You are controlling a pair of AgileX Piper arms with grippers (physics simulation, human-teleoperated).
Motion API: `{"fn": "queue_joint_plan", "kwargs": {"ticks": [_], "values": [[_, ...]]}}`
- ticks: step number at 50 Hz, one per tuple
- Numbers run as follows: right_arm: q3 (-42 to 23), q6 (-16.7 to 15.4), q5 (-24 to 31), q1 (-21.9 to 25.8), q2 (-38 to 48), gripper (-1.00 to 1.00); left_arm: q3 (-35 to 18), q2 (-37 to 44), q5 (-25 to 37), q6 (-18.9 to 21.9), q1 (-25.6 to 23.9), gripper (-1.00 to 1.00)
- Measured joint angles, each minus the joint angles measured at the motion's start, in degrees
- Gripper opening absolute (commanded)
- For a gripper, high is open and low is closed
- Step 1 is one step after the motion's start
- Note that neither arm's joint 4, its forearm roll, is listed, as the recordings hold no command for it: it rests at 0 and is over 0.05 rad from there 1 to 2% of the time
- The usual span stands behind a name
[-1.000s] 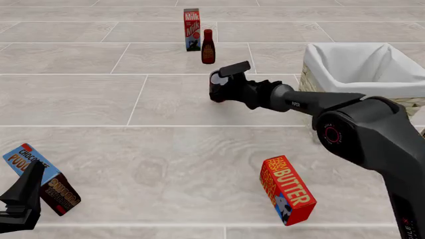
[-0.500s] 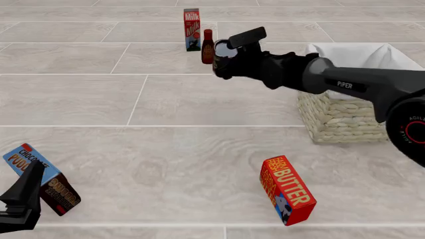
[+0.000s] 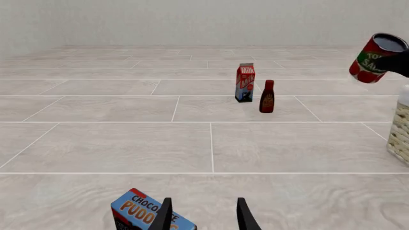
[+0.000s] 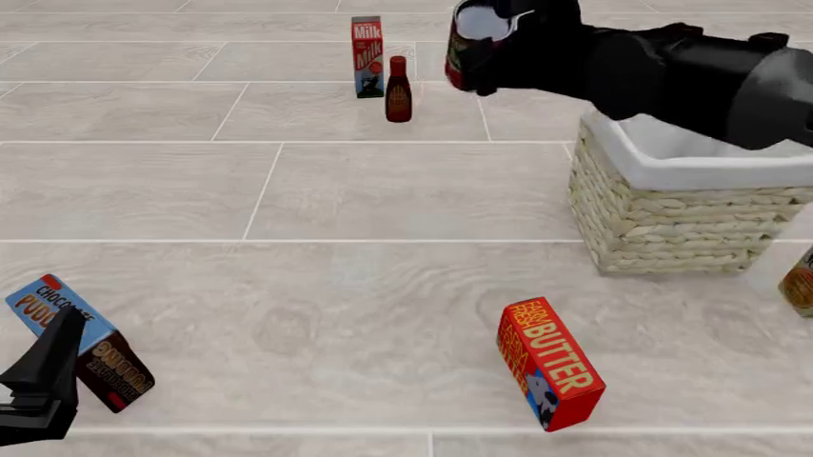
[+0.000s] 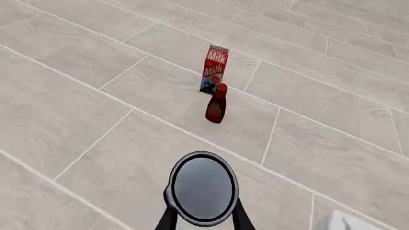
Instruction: Pick the tomato sauce and place it in the basket.
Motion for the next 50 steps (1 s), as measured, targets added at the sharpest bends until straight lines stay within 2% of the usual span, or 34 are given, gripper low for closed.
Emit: {"fn": "queue_joint_plan", "kwargs": {"ticks": [26,50], "values": [[4.26,-1.39,6.42,-6.01,-14.79,-1.0,0.0,0.0,0.0,0.0,0.0,1.0],[6.35,-2.29,8.81,-12.94,-21.37,-1.0,0.0,0.0,0.0,0.0,0.0,1.0]]}}
